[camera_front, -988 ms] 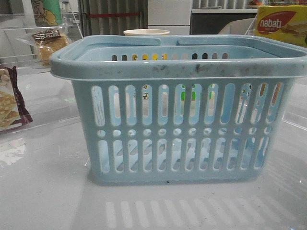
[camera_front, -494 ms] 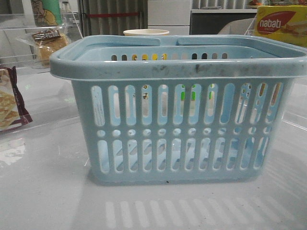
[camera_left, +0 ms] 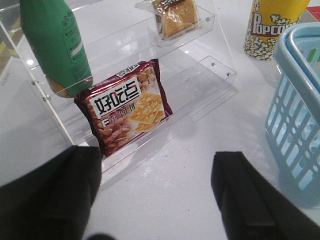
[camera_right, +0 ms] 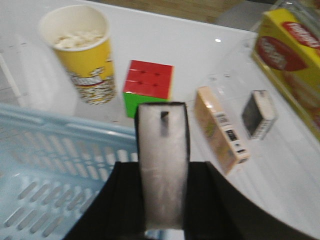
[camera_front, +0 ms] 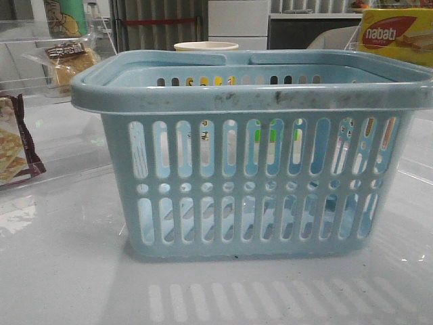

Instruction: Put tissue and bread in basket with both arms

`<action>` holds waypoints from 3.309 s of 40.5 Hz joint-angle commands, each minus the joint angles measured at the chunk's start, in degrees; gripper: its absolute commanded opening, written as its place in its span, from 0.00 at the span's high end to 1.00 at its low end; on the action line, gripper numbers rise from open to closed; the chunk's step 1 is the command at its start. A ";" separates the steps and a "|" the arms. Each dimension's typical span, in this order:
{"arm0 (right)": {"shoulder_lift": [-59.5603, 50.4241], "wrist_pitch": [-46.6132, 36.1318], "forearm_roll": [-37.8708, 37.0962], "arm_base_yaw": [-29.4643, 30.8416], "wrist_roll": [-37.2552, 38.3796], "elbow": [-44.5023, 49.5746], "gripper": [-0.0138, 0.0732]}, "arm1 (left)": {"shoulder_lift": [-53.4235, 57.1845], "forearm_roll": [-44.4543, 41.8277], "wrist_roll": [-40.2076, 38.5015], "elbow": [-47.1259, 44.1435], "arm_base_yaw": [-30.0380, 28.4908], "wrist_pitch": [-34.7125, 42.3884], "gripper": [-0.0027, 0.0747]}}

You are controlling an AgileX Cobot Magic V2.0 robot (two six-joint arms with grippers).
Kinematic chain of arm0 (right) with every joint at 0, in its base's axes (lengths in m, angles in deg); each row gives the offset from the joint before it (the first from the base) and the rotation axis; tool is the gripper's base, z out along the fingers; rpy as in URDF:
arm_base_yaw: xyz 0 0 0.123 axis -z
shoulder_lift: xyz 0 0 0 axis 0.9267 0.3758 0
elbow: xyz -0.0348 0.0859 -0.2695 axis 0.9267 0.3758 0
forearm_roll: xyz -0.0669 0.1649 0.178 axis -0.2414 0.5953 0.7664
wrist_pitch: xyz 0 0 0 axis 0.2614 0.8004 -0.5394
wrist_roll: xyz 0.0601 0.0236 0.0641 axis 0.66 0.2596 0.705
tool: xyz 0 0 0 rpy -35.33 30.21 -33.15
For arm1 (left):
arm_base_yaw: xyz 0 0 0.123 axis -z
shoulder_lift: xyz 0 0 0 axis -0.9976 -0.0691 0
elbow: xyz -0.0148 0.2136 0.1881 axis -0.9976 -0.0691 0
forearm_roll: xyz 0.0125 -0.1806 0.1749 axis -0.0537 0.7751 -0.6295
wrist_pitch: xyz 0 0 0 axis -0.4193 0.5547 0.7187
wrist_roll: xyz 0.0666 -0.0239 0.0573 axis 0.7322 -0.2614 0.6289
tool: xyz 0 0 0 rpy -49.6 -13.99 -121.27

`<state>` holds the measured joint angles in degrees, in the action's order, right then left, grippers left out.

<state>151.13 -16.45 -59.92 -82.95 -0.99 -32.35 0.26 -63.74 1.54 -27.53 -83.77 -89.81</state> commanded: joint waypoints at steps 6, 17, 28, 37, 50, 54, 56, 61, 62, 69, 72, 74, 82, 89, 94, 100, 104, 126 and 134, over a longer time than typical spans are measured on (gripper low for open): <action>-0.46 -5.76 -0.08 -10.92 -0.27 5.34 0.57 | -0.52 0.71 0.08 1.65 0.32 4.66 0.29; 8.34 -13.34 -0.02 -13.87 -0.27 9.07 0.27 | -0.52 0.71 0.08 1.65 0.32 4.66 0.29; 9.84 -14.57 -0.02 -13.87 -0.27 9.07 0.13 | -0.52 0.71 0.08 1.65 0.32 4.54 0.29; 0.43 -12.03 -0.02 -13.87 -0.27 12.94 0.13 | -0.52 0.71 0.08 1.65 0.32 4.54 0.29; -19.87 -10.10 -0.02 -13.87 -0.27 26.42 0.13 | -0.52 0.71 0.08 1.65 0.32 4.54 0.29; -25.81 -7.47 -0.02 -13.87 -0.27 29.75 0.13 | -0.52 0.71 0.08 1.65 0.32 4.54 0.29; -28.87 -6.05 -0.07 -13.87 -0.27 31.03 0.13 | -0.52 0.71 0.08 1.65 0.32 4.54 0.29; -34.57 -2.87 -0.12 -13.87 -0.27 33.57 0.13 | -0.52 0.71 0.08 1.65 0.32 4.54 0.29; -35.69 -2.39 -0.12 -13.87 -0.27 34.02 0.13 | -0.52 0.71 0.08 1.65 0.32 4.54 0.29; -39.39 -0.58 -0.22 -13.87 -0.27 34.92 0.13 | -1.59 0.71 0.08 1.65 0.32 4.54 0.29; -39.40 -0.38 -0.22 -13.87 -0.27 34.92 0.13 | -2.54 0.71 0.08 1.65 0.32 4.88 0.28; -39.40 -0.38 -0.22 -13.87 -0.27 34.92 0.12 | -3.48 0.71 0.08 1.65 0.32 5.16 0.28; -39.40 -0.38 -0.22 -13.87 -0.27 34.92 0.12 | -9.51 1.69 0.30 1.92 1.47 10.41 0.27; -39.40 -0.38 -0.22 -13.87 -0.27 34.92 0.12 | -17.00 1.18 0.52 2.00 5.33 17.54 0.14; -39.40 -0.38 -0.22 -13.87 -0.27 34.92 0.12 | -23.49 1.18 0.52 3.72 5.98 21.89 0.14; -39.40 -0.38 -0.22 -13.87 -0.27 34.92 0.12 | -32.29 1.18 0.52 8.66 5.98 24.66 0.14; -39.40 -0.38 -0.22 -13.87 -0.27 34.92 0.12 | -38.64 1.18 0.52 13.19 5.98 25.70 0.14; -39.40 -0.38 -0.22 -13.87 -0.27 34.92 0.12 | -65.90 1.83 0.26 40.16 3.07 26.98 0.14; -39.40 -0.38 -0.22 -13.87 -0.27 34.92 0.12 | -72.28 2.10 0.26 46.32 2.98 28.19 0.14</action>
<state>111.74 -12.81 -59.42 -96.84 -0.99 4.13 -72.74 -62.48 1.99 14.94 -80.65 -66.68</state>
